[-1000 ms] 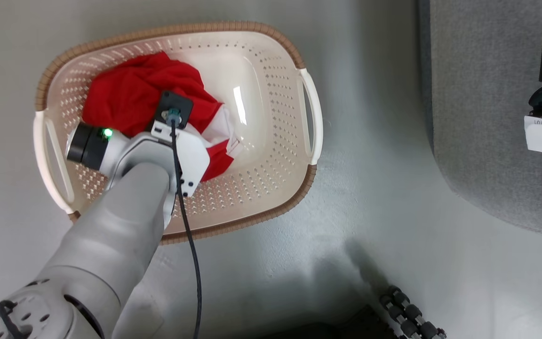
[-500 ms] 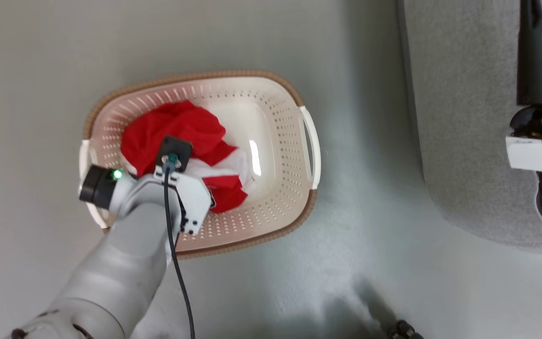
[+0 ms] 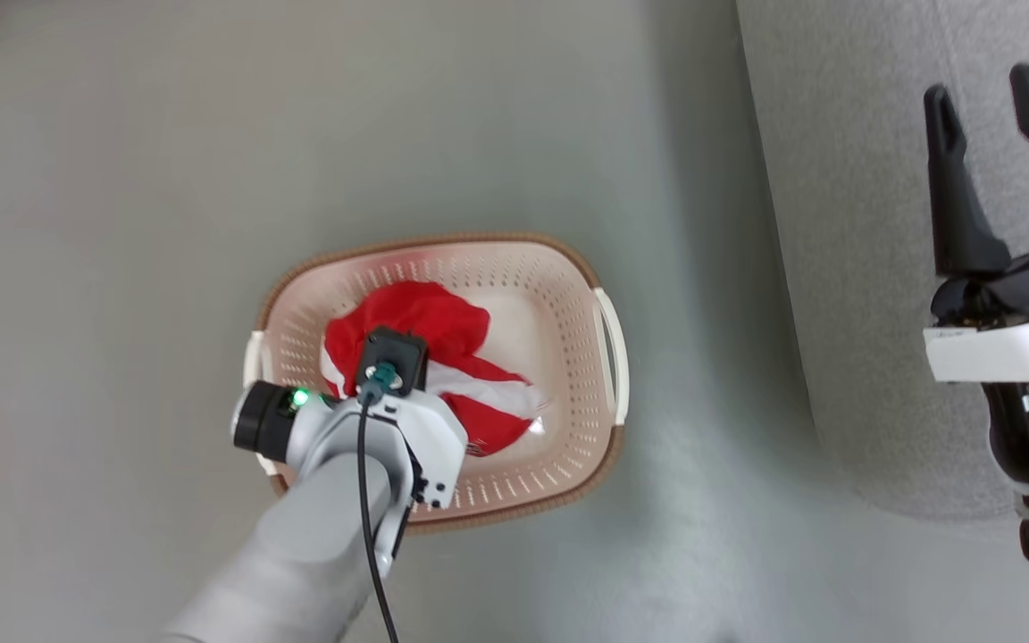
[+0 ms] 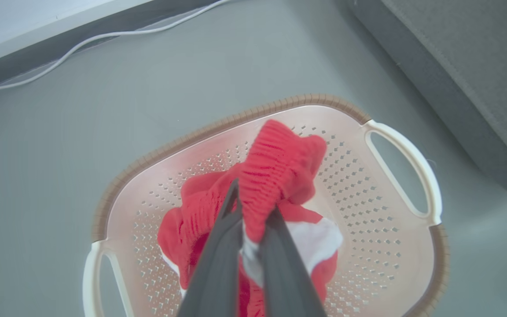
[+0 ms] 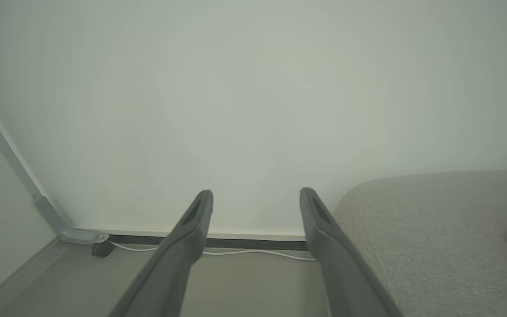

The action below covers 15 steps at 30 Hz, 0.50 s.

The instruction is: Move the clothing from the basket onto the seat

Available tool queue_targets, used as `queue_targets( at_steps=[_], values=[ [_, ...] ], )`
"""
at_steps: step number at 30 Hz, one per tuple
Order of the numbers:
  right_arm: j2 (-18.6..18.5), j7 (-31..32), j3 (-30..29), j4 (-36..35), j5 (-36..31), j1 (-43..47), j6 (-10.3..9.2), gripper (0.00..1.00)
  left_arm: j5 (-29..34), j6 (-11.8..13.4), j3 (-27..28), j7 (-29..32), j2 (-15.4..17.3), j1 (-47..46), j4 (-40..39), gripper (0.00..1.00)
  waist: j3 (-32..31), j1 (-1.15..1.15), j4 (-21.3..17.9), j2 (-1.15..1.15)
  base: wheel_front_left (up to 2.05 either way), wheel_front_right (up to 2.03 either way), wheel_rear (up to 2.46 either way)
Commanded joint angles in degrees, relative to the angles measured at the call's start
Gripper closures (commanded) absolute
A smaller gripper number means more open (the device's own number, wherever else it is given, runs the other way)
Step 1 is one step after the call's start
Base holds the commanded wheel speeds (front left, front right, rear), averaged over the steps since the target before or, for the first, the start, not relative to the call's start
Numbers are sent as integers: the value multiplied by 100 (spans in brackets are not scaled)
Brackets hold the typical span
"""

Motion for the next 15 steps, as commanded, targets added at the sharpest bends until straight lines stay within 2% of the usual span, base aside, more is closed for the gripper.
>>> queue_targets(
  at_steps=[1, 7, 15],
  values=[
    [-64, -34, 61, -60, -63, 250, 7, 0, 156, 99, 223, -59, 40, 207, -219, 100, -337, 0, 151, 0, 0, 0, 0],
    [-13, -34, 96, 160, -133, 486, 7, 0, 611, 240, 879, -59, 40, 670, -813, 100, -816, 0, 211, 0, 0, 0, 0],
    [116, -34, 133, 442, -261, 684, 7, 0, 1430, 125, 1862, -59, 40, 1351, -1586, 100, -1359, 0, 225, 0, 0, 0, 0]
  ],
)
